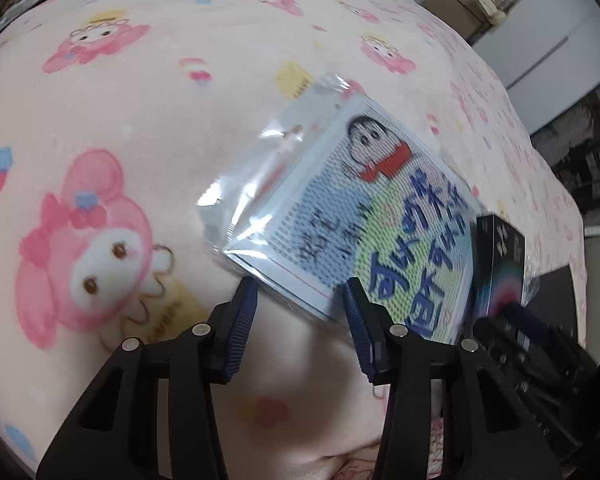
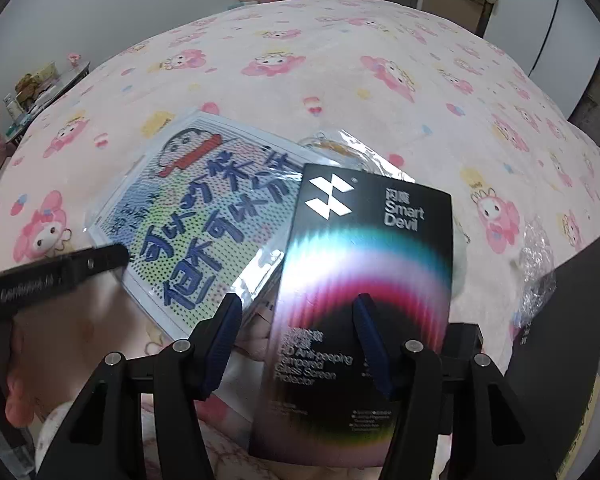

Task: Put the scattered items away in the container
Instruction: 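Grasp the Shin-chan bead-art kit bag with the left gripper and lift it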

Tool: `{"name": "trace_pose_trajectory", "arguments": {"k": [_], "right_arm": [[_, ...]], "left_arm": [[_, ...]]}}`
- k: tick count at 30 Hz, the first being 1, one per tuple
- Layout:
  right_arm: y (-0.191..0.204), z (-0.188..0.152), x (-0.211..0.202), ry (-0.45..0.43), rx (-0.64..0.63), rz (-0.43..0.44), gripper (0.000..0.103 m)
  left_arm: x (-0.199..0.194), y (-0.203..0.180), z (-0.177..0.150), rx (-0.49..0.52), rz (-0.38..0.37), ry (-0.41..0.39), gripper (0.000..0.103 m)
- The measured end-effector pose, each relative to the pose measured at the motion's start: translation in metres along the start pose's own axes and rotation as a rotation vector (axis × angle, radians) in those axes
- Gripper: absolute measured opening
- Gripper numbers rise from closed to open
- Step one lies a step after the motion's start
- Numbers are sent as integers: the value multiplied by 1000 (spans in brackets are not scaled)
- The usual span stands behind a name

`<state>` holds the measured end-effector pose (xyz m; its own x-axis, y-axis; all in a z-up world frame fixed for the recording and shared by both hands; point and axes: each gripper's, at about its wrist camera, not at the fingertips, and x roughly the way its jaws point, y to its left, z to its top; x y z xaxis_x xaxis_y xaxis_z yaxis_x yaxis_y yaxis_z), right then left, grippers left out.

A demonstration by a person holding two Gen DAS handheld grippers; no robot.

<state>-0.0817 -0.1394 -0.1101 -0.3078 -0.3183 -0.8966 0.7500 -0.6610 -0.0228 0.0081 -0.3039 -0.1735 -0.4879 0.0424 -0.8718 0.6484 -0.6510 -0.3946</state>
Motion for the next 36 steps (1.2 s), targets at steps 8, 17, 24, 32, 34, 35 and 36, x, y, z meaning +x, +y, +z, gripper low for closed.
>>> {"name": "trace_pose_trajectory", "arguments": {"k": [8,17,24,32,34,35,36], "right_arm": [[11,30,-2,-37,-79,-26,55],[28,81,33,-9,-205,28,55],[21,101,73,38,-158,30,72],[37,89,60,94,-195,143,66],[46,83,46,71,-233,172,65],[45,84,40,73,-207,227,64],[43,86,39,77,-176,260,64]], "left_arm": [[21,-10,-6,47,-148,176,51],[4,19,31,-121,-64,-41,22],[19,16,20,-66,-158,59,33],[-22,36,41,-112,-107,-100,35],[-26,42,45,-108,-80,-97,35],[-31,49,37,-111,-74,-82,35],[-27,50,33,-117,-82,-53,35]]}}
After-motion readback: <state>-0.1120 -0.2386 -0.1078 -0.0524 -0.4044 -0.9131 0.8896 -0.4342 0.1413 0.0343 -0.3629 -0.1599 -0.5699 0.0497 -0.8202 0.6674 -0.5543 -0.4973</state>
